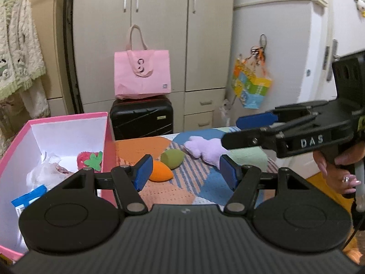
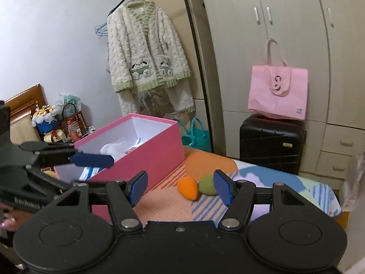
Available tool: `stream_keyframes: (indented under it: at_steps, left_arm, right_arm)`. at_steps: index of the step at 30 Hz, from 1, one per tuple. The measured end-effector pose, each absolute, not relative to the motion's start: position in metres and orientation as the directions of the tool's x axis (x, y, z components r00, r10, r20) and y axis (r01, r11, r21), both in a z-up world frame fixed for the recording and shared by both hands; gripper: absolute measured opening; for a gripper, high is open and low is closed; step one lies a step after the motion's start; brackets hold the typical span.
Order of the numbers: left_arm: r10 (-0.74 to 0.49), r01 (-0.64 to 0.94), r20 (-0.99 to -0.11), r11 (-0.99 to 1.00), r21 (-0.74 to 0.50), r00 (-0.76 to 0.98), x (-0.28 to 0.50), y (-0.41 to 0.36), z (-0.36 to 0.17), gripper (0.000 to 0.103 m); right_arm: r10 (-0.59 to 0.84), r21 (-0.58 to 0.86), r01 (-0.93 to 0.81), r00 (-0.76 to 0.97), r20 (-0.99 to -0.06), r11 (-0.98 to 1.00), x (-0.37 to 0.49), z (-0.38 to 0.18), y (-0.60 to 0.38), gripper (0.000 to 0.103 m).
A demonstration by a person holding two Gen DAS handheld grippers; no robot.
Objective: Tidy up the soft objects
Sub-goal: 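Move both grippers back toward the orange and green sponges, then grasp the orange sponge with the left gripper while the right gripper grasps the green sponge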
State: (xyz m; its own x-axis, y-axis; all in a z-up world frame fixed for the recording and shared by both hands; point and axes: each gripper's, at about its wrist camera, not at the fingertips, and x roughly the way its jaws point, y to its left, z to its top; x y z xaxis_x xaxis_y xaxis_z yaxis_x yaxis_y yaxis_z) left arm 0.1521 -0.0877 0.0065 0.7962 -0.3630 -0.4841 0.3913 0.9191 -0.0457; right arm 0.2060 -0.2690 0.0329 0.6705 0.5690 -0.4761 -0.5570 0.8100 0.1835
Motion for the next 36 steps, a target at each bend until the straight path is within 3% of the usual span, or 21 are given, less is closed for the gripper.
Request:
stream_keyframes:
  at_steps: [6,24,36]
  left_arm:
    - [-0.357,0.378,-0.520,0.923,-0.071,0.776,0.186,-0.102,-0.021,0.064]
    - [-0.156,0.196,-0.551,0.981,0.013,0.820,0.238,-0.122,-0.078,0.061]
    - [-0.130,0.121,-0.562,0.991,-0.053,0.817,0.251,-0.116,-0.094,0.059]
  right_arm:
    - [0.567,0.179,-0.571,0.628,-0.533,0.801,0.247,0.018,-0.261,0.069]
    - [0.549,0.202,-0.588,0.502,-0.668,0.783,0.328,-0.044,-0.239,0.065]
    - [0.526,0.190,-0.566,0.520,-0.673,0.802,0.339,-0.058,-0.234,0.065]
